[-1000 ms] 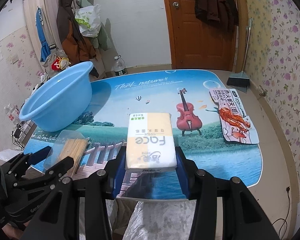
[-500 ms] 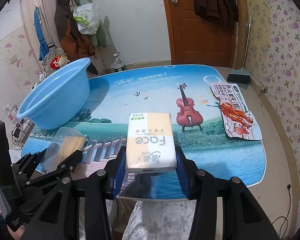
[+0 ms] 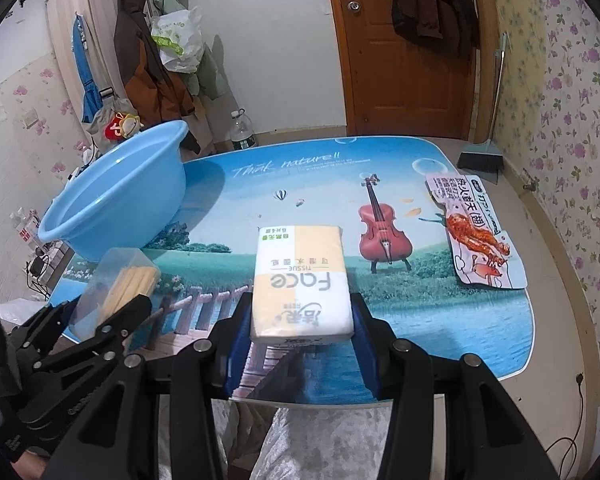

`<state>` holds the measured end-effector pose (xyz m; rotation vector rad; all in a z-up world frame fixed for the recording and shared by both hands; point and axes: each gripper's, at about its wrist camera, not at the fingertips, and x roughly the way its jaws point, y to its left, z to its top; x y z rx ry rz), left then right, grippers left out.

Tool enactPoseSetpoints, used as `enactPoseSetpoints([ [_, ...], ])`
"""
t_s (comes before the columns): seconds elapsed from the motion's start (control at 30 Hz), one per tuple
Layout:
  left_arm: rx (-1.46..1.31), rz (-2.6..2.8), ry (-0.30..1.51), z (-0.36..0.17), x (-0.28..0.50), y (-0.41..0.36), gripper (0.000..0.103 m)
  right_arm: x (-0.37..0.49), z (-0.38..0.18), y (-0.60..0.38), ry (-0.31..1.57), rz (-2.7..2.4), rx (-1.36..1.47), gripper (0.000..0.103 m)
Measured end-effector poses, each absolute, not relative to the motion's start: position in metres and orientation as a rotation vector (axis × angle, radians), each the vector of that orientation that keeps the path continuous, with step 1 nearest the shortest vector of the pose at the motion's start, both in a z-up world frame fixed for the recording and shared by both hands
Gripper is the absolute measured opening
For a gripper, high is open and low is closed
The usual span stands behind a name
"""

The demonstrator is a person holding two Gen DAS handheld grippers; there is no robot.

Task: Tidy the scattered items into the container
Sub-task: 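Carry the toothpick box and tissue pack over the blue basin with both tools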

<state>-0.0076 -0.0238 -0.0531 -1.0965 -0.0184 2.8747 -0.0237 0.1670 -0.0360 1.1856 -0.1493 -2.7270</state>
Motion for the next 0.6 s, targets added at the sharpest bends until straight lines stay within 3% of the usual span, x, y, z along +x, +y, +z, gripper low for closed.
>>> enactPoseSetpoints([
  [0.6, -0.895, 2.975, 0.005, 0.032, -0.010, -0.054, 0.060, -0.036, 0.018, 0.136, -0.059, -2.728, 1.009, 0.047],
])
